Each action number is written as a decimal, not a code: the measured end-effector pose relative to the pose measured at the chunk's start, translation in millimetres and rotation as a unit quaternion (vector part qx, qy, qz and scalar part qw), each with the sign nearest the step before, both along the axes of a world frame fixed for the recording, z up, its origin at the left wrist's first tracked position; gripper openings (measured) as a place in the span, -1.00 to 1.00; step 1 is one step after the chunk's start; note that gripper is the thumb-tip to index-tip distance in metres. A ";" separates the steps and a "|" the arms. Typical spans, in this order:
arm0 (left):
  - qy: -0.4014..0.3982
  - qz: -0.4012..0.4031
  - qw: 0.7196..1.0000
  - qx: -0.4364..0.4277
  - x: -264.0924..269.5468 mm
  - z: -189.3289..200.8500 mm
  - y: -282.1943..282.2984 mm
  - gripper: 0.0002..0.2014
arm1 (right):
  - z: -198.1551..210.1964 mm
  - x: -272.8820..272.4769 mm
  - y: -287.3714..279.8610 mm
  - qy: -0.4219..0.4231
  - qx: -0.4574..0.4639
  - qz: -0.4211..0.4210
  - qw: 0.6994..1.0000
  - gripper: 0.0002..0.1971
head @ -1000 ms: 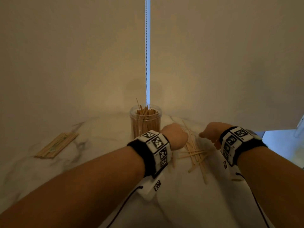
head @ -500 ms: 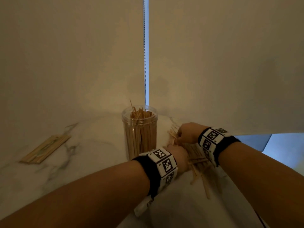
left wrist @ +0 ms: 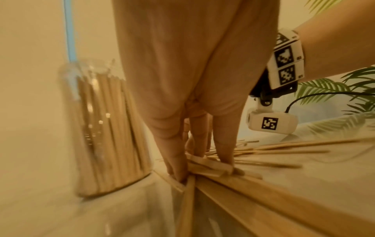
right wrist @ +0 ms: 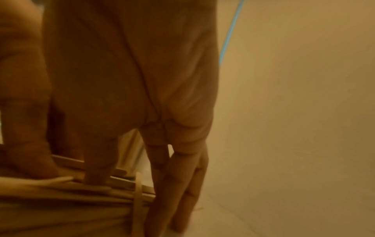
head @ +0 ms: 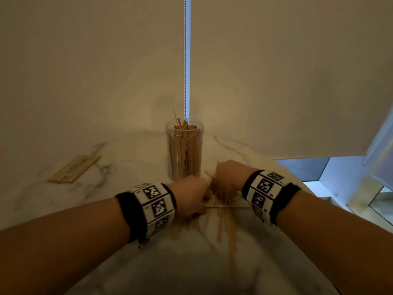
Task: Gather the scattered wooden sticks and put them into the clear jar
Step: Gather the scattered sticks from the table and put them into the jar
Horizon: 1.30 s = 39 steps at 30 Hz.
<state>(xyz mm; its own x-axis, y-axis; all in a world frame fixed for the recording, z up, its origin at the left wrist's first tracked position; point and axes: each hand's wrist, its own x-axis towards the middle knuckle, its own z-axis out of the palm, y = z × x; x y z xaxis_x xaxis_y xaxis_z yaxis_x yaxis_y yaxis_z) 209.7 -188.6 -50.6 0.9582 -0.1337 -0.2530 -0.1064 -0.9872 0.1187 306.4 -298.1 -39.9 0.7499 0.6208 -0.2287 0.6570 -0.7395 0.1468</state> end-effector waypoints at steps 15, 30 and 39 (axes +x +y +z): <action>-0.078 0.125 0.983 -0.111 -83.1 6.3 53.6 -0.69 | 27.0 -8.6 -48.3 -0.014 0.021 -0.185 0.982 -0.57; 0.025 0.161 0.987 -0.007 -86.6 11.4 41.7 -0.52 | 18.4 -93.1 -6.5 0.071 -0.057 -0.080 0.993 -0.82; 0.069 0.241 0.967 -0.039 -104.8 16.3 67.8 -0.62 | 14.4 -135.2 32.1 0.080 0.025 -0.030 0.996 -0.45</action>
